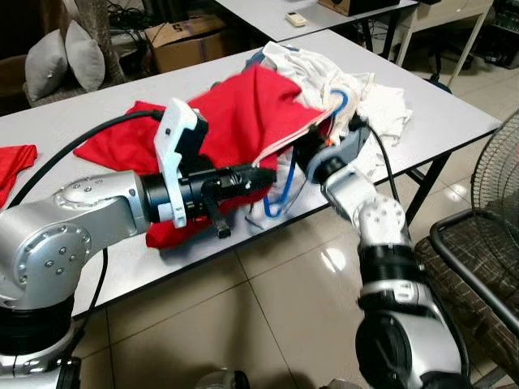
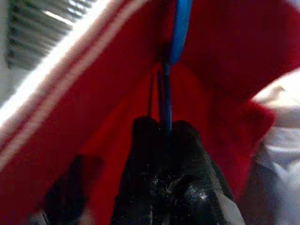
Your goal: Hang hanger
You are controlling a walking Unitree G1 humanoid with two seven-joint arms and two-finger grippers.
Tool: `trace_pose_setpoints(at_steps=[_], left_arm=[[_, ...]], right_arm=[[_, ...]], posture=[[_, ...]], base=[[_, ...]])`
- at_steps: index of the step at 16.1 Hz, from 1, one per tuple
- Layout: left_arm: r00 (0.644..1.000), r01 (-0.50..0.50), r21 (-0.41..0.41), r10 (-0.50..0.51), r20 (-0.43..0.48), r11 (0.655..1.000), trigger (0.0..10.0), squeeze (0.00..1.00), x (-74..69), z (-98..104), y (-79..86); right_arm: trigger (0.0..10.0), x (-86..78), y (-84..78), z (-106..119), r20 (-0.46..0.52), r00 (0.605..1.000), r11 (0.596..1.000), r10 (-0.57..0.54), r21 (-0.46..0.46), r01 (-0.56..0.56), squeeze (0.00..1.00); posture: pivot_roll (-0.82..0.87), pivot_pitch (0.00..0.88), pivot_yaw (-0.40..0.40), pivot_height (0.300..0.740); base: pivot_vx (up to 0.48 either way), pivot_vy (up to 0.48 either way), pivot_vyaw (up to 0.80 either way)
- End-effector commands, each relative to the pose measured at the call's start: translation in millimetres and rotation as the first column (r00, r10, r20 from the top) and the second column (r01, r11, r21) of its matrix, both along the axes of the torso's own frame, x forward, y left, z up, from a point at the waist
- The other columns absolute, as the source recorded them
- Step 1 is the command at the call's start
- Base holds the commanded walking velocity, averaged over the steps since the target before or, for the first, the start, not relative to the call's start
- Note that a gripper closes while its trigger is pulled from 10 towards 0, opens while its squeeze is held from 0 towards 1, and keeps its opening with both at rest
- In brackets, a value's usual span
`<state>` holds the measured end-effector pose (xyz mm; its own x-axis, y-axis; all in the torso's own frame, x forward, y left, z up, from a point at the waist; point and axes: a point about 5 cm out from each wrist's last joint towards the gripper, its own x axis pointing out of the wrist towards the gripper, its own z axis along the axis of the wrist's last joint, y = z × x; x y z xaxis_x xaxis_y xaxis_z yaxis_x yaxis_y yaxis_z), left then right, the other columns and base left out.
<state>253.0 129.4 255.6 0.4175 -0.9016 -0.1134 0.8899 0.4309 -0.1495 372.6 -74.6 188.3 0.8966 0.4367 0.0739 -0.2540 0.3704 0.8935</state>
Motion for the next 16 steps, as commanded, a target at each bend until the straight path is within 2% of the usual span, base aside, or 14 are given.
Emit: trace_pose_setpoints(at_steps=[1,4,5,7,9,10,11,13,14,15,16], left_arm=[[0.999,0.032,0.041,-0.032,0.008,0.999,0.0,0.0,-5.2,2,0.1],[0.999,-0.034,0.132,0.033,0.011,0.991,0.0,0.0,-2.4,-5,7.4],[0.999,-0.047,0.138,0.045,0.019,0.989,0.0,0.0,-1.7,-5,8.3],[0.999,-0.02,0.052,0.018,0.044,0.998,0.0,0.0,-3.9,8,2.3],[0.997,0.05,-0.081,-0.045,0.064,0.995,0.0,0.0,-5.6,22,-14.7],[0.997,0.065,-0.124,-0.058,0.059,0.99,0.0,0.0,-4.0,24,-26.3],[0.997,0.057,-0.123,-0.05,0.06,0.991,0.0,0.0,-2.1,23,-31.4],[0.99,-0.07,-0.032,0.073,0.122,0.997,0.0,0.0,12.0,19,-38.1],[0.975,-0.12,0.093,0.099,0.197,0.988,0.0,0.0,14.0,13,-35.4],[0.96,-0.175,0.195,0.124,0.25,0.965,0.0,0.0,15.5,7,-30.1],[0.951,-0.212,0.234,0.145,0.273,0.949,0.0,0.0,17.0,4,-26.3]], right_arm=[[10.0,-4.3,50.6,25,0.036,0.995,0.982,0.09,0.163,-0.095,0.0],[10.0,-1.7,62.5,38,0.042,0.992,0.959,0.121,0.252,-0.128,0.0],[10.0,-1.3,64.8,40,0.042,0.991,0.954,0.128,0.269,-0.134,0.0],[10.0,-0.8,73.2,40,0.05,0.989,0.965,0.141,0.217,-0.149,0.0],[10.0,-0.2,84.0,40,0.05,0.989,0.974,0.136,0.173,-0.143,0.0],[10.0,1.0,90.3,41,0.034,0.991,0.976,0.126,0.177,-0.13,0.0],[10.0,1.5,94.3,41,0.025,0.992,0.976,0.123,0.176,-0.125,0.0],[10.0,2.0,107.1,43,-0.016,0.993,0.98,0.12,0.16,-0.116,0.0],[10.0,3.7,106.4,49,-0.029,0.991,0.968,0.127,0.224,-0.118,0.0],[10.0,6.3,103.1,55,-0.034,0.991,0.949,0.133,0.291,-0.118,0.0],[10.0,7.3,101.2,57,-0.034,0.99,0.941,0.138,0.316,-0.12,0.0]], posture=[[-0.05,0.07,0.119,0.74],[-0.05,0.07,0.109,0.74],[-0.05,0.07,0.109,0.74],[-0.05,0.07,0.098,0.74],[-0.04,0.071,0.087,0.74],[-0.05,0.07,0.087,0.74],[-0.05,0.07,0.087,0.74],[-0.05,0.07,0.084,0.74],[-0.05,0.071,0.08,0.74],[-0.05,0.072,0.081,0.74],[-0.06,0.072,0.084,0.74]], base=[[0.0,0.0,0.0],[0.0,0.0,0.0],[0.0,0.0,0.0],[0.0,0.0,0.0],[0.0,0.0,0.0],[0.0,0.0,0.0],[0.0,0.0,0.0],[0.0,0.0,0.0],[0.0,0.0,0.0],[0.0,0.0,0.0],[0.0,0.0,0.0]])
